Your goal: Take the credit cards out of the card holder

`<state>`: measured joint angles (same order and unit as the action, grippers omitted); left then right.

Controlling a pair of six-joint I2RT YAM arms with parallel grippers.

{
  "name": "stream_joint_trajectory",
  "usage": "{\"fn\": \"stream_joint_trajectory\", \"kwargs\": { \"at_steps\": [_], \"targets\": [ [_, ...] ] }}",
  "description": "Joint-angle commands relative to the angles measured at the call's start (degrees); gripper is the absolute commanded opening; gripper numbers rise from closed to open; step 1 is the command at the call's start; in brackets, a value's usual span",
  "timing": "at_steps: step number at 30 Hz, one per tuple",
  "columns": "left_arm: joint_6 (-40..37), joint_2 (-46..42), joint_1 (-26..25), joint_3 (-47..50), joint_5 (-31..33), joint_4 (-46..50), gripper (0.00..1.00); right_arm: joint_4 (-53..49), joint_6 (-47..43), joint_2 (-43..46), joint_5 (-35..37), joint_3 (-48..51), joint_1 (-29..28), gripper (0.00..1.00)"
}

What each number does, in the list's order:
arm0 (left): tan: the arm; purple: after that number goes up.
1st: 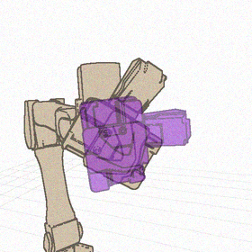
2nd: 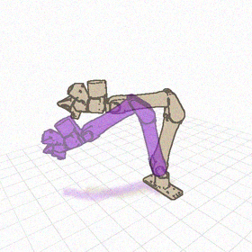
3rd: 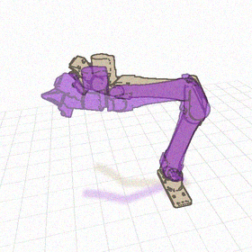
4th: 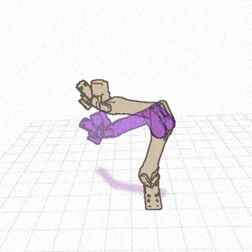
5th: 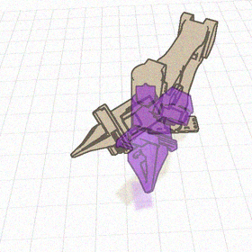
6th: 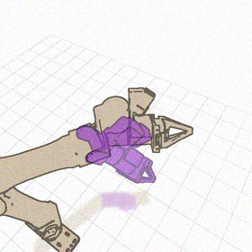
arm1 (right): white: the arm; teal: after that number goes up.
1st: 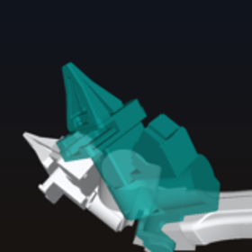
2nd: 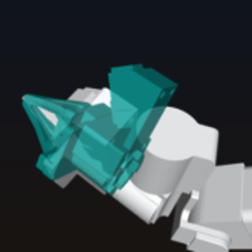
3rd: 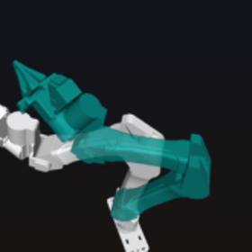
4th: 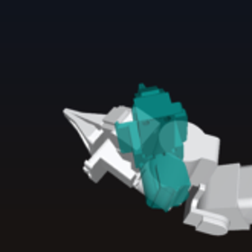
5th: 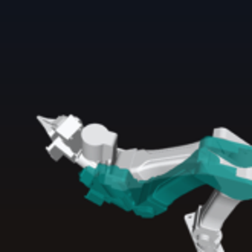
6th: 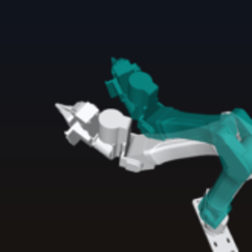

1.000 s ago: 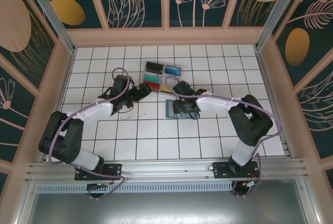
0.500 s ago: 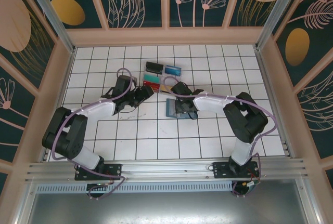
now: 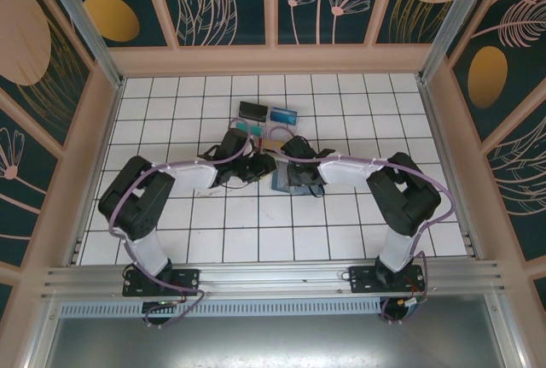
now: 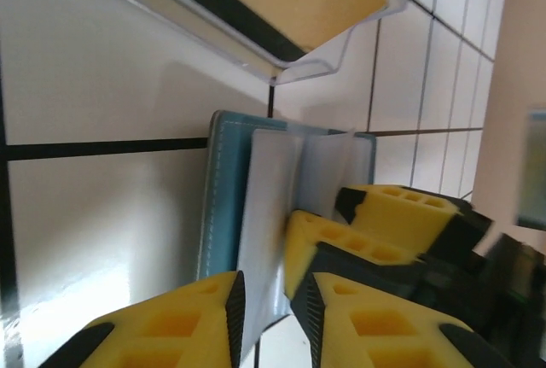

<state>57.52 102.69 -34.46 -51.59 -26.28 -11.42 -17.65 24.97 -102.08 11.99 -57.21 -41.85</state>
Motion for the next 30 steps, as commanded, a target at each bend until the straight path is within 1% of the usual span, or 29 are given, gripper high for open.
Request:
{"fn": "stream_joint_trajectory", "kwargs": {
  "at_steps": [1, 6, 9, 12, 15, 18, 19, 20, 23, 25, 27, 30],
  "targets": [
    [0.2, 3.3, -1.2, -3.2, -1.5, -0.3, 0.28, -4.8, 0.7, -3.7, -1.4, 3.8, 1.0, 0.5],
    [-0.3, 6.1, -1.6, -3.9, -0.3, 1.6, 0.28, -4.4, 0.8, -3.6, -1.8, 3.8, 1.1, 0.49],
    [-0.5, 7.4, -1.6, -5.9, -0.3, 2.4, 0.28, -4.2, 0.8, -3.5, -2.1, 3.9, 1.1, 0.49],
    [-1.1, 7.2, -1.7, -5.9, 0.7, 3.4, 0.27, -4.1, 0.8, -3.4, -2.3, 3.9, 1.2, 0.49],
    [-1.0, 7.3, -1.7, -6.0, -1.3, 2.0, 0.26, -3.7, 0.7, -2.9, -3.2, 3.9, 1.3, 0.49],
    [-2.7, 7.0, -1.6, -6.6, 0.0, 4.5, 0.26, -3.3, 0.6, -2.3, -3.7, 3.8, 1.4, 0.49],
    [-2.7, 7.0, -1.7, -6.4, -0.5, 4.0, 0.26, -3.4, 0.6, -2.2, -3.9, 3.8, 1.5, 0.49],
    [-2.2, 7.0, -1.6, -6.0, -2.4, 2.0, 0.27, -3.1, 0.6, -2.2, -4.4, 3.9, 1.6, 0.49],
    [2.4, 7.3, -1.7, -2.5, -9.4, -9.7, 0.27, -2.5, 0.5, -1.7, -5.7, 4.5, 1.9, 0.49],
    [3.1, 6.9, -1.7, -1.9, -10.5, -12.4, 0.26, -2.5, 0.6, -1.7, -5.6, 4.6, 2.1, 0.49],
    [1.8, 6.0, -1.7, -2.4, -9.4, -10.4, 0.26, -2.5, 0.7, -1.4, -5.6, 4.8, 2.1, 0.49],
    [-1.7, 5.7, -1.6, -3.8, -6.2, -3.6, 0.25, -2.7, 0.6, -1.0, -5.4, 4.9, 2.3, 0.48]
  ]
}}
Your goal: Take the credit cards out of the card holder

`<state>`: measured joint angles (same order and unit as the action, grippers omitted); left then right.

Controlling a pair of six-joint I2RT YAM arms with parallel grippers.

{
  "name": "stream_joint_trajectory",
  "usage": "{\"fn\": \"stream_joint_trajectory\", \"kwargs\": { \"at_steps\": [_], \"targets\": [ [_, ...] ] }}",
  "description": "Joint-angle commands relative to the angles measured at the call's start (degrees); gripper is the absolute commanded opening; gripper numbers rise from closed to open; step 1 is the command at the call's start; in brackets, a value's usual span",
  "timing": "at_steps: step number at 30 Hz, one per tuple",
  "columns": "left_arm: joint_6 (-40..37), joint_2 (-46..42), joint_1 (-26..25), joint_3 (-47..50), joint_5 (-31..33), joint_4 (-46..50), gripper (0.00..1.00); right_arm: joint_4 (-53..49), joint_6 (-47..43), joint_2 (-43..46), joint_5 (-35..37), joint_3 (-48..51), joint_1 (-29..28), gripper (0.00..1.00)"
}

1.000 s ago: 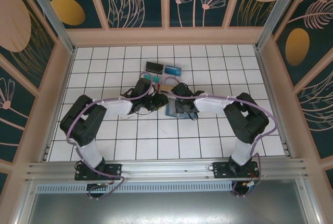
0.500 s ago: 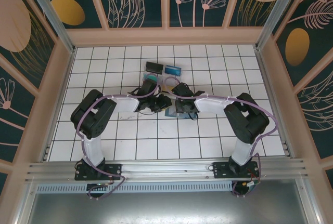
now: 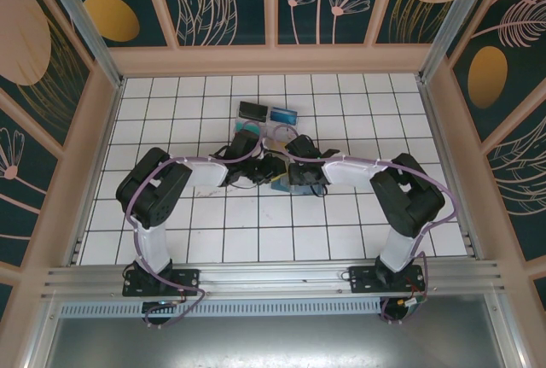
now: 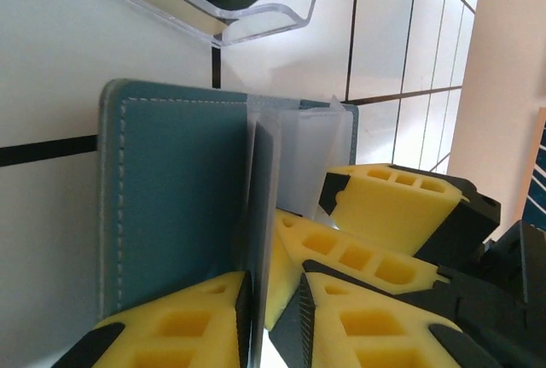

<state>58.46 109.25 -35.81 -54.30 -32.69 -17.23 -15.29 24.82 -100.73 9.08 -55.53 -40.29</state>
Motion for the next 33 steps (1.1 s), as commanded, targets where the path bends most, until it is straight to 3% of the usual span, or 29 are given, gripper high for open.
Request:
{"fn": "stream_joint_trajectory", "kwargs": {
  "at_steps": [1, 4, 9, 18, 22, 26, 33],
  "targets": [
    [-3.1, -0.8, -0.3, -1.1, 0.7, 3.3, 0.24, -5.0, 0.7, -2.4, -2.5, 3.2, 0.8, 0.48],
    [-3.8, -0.1, -0.3, -2.8, 1.7, 5.4, 0.19, -4.9, 0.8, -1.6, -2.5, 3.0, 1.0, 0.48],
    [-6.9, -0.4, -0.2, -5.0, 5.3, 11.4, 0.0, -4.6, 1.4, 3.0, -2.9, 2.3, 1.6, 0.47],
    [-13.9, -6.6, 0.0, -5.2, 12.5, 23.2, 0.0, 4.7, 2.6, 18.1, -14.4, 3.9, 3.9, 0.54],
    [-14.1, -9.8, 0.3, -3.5, 12.3, 22.8, 0.0, 7.9, 4.2, 21.1, -16.8, 6.2, 5.5, 0.54],
    [-9.3, -8.8, 0.2, -0.7, 2.0, 10.3, 0.24, 8.3, 5.1, 22.1, -16.9, 7.3, 6.8, 0.53],
    [-4.2, -3.1, -0.5, -1.1, -3.6, -0.3, 0.42, 7.7, 6.5, 24.9, -15.2, 8.8, 8.6, 0.52]
  ]
}}
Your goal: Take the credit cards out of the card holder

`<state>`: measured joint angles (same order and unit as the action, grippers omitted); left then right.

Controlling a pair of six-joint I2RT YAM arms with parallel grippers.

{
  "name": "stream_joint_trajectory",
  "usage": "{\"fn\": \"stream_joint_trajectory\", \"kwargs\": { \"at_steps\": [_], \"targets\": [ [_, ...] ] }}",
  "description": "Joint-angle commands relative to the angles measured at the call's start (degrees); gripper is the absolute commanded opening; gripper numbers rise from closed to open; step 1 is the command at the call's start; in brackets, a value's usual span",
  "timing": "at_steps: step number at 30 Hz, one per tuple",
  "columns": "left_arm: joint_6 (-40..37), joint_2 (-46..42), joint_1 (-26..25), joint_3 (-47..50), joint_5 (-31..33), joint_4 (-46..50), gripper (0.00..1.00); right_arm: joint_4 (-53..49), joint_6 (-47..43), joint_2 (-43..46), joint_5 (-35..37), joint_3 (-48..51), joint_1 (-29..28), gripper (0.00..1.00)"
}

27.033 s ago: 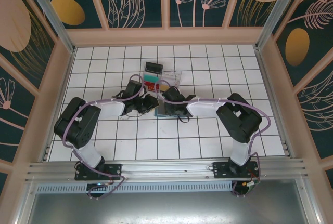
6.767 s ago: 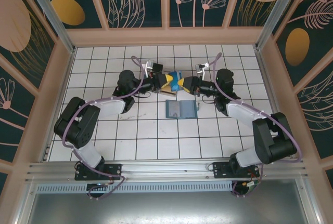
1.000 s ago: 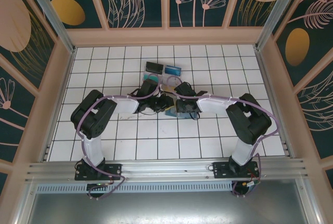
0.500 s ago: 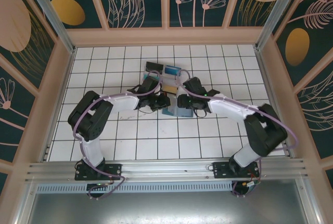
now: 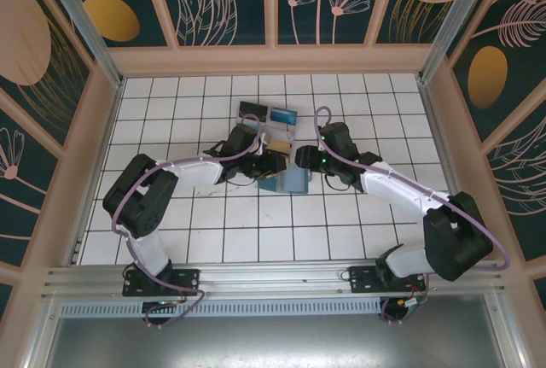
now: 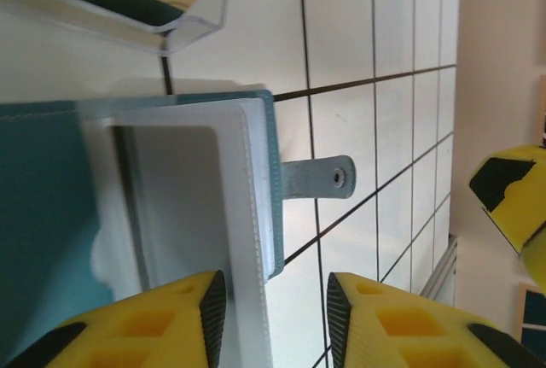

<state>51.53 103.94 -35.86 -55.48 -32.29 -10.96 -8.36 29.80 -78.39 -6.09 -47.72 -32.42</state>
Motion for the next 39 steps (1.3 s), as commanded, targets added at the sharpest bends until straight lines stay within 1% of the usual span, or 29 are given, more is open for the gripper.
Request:
{"fn": "stream_joint_trajectory", "kwargs": {
  "at_steps": [1, 2, 4, 5, 6, 8, 12, 13, 15, 18, 20, 22, 24, 26, 27, 30, 33, 37, 39],
  "targets": [
    [2.8, 3.1, -0.7, 0.1, -4.2, -6.8, 0.44, 0.6, 1.6, 3.1, 0.2, 1.2, 0.7, 0.52],
    [3.1, 3.8, -0.9, -1.8, -4.5, -7.1, 0.45, 0.6, 1.7, 3.6, 0.5, 1.4, 0.8, 0.52],
    [4.1, 5.0, -1.4, -2.3, -5.3, -8.5, 0.46, 0.7, 1.8, 4.3, 0.6, 1.8, 0.7, 0.52],
    [4.5, 5.2, -1.6, -2.5, -5.7, -9.1, 0.47, 0.8, 1.9, 4.5, 0.6, 2.0, 2.3, 0.52],
    [5.4, 5.5, -1.8, -2.3, -6.4, -10.3, 0.46, 1.0, 2.1, 4.7, 0.5, 2.2, 2.6, 0.52],
    [7.0, 5.2, -1.7, -1.1, -6.5, -12.7, 0.45, 1.3, 2.2, 4.5, -0.1, 2.4, 2.8, 0.52],
    [6.9, 3.3, -0.3, 0.6, -3.7, -10.7, 0.38, 1.8, 2.1, 2.6, -3.3, 2.3, 2.8, 0.5],
    [7.0, 2.2, 0.4, 1.8, -3.2, -10.6, 0.37, 2.0, 1.9, 1.9, -4.3, 2.2, 2.6, 0.49],
    [6.6, -0.1, 1.8, 3.2, -1.5, -9.3, 0.34, 1.7, 1.0, 0.2, -5.7, 1.2, 1.8, 0.42],
    [4.6, -2.3, 3.3, 4.0, 1.9, -4.2, 0.31, 0.4, -0.1, -3.4, -6.0, -1.2, -0.5, 0.3],
    [3.1, -2.0, 3.6, 3.3, 4.2, -0.4, 0.3, -0.7, 0.0, -6.6, -6.0, -2.6, -1.6, 0.23],
    [2.7, -0.7, 3.6, 2.5, 3.9, 0.9, 0.3, -1.0, 0.7, -9.5, -6.3, -3.2, -2.3, 0.2],
    [2.6, 0.6, 3.3, 1.2, 3.1, 1.5, 0.34, -1.2, 1.4, -11.9, -6.9, -3.7, -2.4, 0.18],
    [1.5, 1.6, 2.8, 0.1, 3.8, 4.0, 0.36, -2.1, 2.0, -13.8, -6.3, -4.0, -2.3, 0.18],
    [1.2, 2.1, 2.5, -2.0, 4.1, 4.8, 0.37, -2.6, 2.2, -14.6, -5.8, -4.3, -2.4, 0.18],
    [1.2, 3.4, 2.4, -2.7, 4.2, 4.9, 0.37, -3.4, 2.3, -16.2, -4.7, -4.5, -2.3, 0.18],
    [1.3, 5.0, 2.2, -3.1, 2.5, 3.8, 0.37, -3.2, 1.9, -17.8, -5.8, -4.5, -2.2, 0.18],
    [1.9, 6.6, 2.2, -3.0, -0.2, 1.4, 0.33, -3.2, 1.3, -19.9, -6.9, -4.7, -2.3, 0.18],
    [1.5, 7.2, 2.2, -3.4, 0.4, 2.9, 0.33, -3.6, 1.1, -20.5, -6.6, -4.8, -2.2, 0.18]
  ]
}}
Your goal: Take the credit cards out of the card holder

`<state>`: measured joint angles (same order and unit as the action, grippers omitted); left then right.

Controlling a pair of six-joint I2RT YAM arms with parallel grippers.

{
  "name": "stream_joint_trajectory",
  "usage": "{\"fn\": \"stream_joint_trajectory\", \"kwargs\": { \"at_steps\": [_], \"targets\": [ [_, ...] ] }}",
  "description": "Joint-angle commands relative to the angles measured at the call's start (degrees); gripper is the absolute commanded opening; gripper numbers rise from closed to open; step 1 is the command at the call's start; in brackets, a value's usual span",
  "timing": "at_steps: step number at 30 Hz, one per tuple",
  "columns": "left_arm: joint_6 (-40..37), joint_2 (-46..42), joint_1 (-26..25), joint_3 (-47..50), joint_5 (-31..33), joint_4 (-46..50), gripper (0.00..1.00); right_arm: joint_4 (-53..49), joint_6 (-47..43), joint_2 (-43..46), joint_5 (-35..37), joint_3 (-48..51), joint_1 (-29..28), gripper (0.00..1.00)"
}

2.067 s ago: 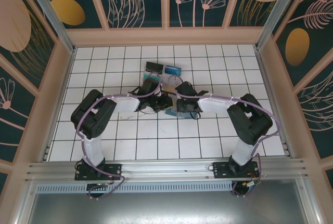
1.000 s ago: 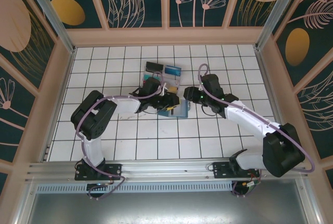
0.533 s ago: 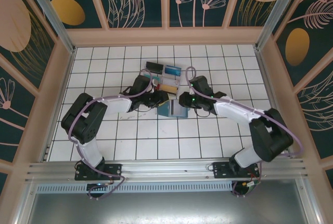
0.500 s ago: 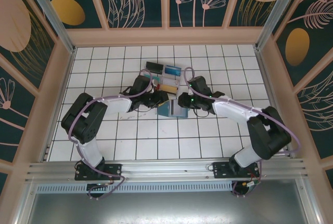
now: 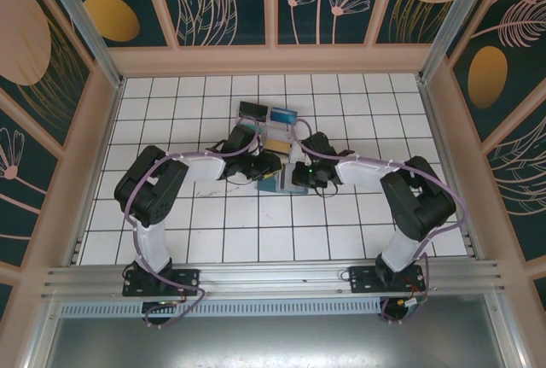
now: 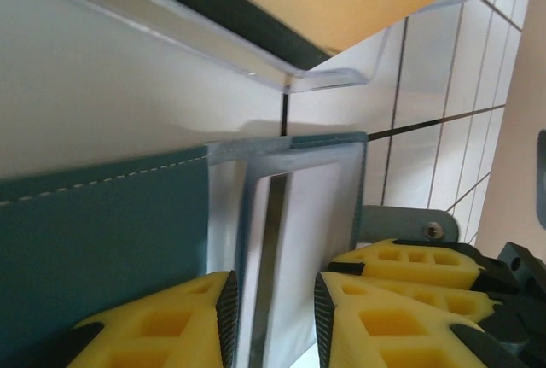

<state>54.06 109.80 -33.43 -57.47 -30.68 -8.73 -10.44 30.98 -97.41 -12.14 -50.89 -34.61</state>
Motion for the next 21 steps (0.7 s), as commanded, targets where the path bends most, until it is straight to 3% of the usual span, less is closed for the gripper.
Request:
{"fn": "stream_joint_trajectory", "kwargs": {
  "at_steps": [1, 5, 11, 17, 21],
  "targets": [
    [-1.5, 1.6, -0.2, -1.7, -0.4, 1.7, 0.33, -1.7, -0.2, -1.6, -0.3, -1.6, -0.1, 0.18],
    [-1.3, 2.4, -0.2, -1.0, -1.6, 0.1, 0.33, -2.8, -0.6, -2.2, 0.9, -1.7, -0.1, 0.18],
    [0.3, 2.9, -0.2, 0.5, -8.7, -7.9, 0.23, -3.9, -0.9, -3.5, 1.8, -1.9, -0.1, 0.18],
    [-1.5, 2.9, 0.3, 0.7, -7.9, -6.4, 0.15, -4.7, -1.0, -3.9, 2.7, -2.1, -0.3, 0.17],
    [-2.1, 2.1, 0.9, 1.4, -7.0, -6.0, 0.01, -5.5, -0.7, -4.2, 3.7, -2.2, -0.2, 0.17]
  ]
}}
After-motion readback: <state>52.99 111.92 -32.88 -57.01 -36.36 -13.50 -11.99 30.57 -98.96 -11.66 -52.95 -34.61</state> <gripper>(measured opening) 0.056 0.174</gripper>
